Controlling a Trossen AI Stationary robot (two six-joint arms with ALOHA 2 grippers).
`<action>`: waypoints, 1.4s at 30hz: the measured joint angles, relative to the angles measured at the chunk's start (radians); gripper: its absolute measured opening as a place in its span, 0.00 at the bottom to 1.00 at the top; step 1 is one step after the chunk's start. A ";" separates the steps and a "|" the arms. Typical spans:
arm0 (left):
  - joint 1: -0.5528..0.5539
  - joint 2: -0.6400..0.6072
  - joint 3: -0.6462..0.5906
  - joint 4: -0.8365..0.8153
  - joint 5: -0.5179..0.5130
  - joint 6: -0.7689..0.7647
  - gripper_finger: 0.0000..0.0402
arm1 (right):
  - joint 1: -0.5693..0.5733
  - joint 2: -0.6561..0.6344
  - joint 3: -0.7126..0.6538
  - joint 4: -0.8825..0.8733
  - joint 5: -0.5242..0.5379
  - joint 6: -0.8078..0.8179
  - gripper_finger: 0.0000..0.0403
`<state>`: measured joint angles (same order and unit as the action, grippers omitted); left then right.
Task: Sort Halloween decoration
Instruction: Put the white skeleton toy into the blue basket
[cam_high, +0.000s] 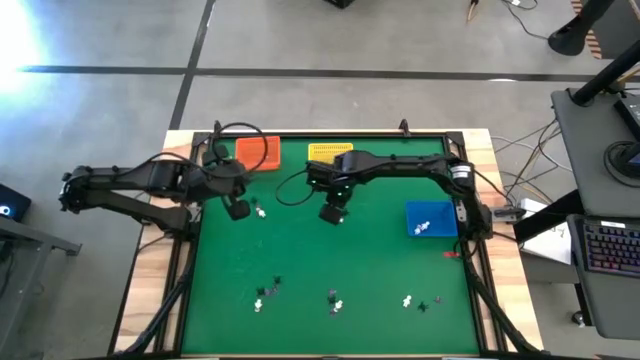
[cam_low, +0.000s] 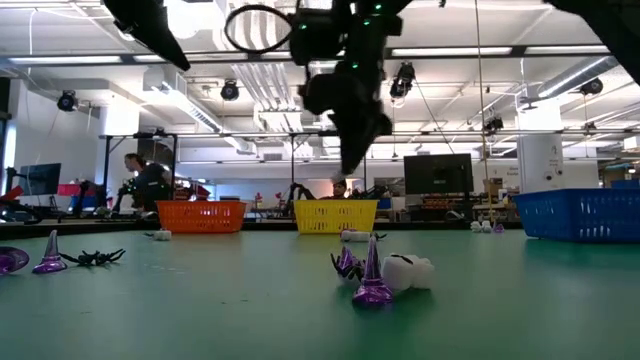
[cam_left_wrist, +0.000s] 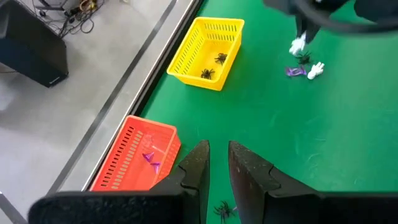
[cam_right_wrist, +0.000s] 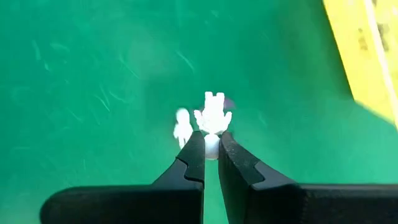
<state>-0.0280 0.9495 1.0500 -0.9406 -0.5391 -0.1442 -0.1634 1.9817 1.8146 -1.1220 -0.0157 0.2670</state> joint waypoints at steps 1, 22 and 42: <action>0.000 -0.006 0.000 -0.003 0.000 0.000 0.10 | 0.002 -0.024 -0.028 0.000 0.008 0.017 0.03; 0.000 -0.020 0.000 -0.011 0.000 0.012 0.10 | 0.060 -0.660 -0.740 0.051 0.046 0.533 0.03; 0.000 -0.019 0.000 -0.011 -0.002 -0.060 0.10 | 0.145 -0.934 -1.019 0.050 0.041 0.814 0.03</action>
<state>-0.0280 0.9302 1.0504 -0.9520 -0.5409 -0.2041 -0.0185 1.0481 0.7958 -1.0718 0.0257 1.0814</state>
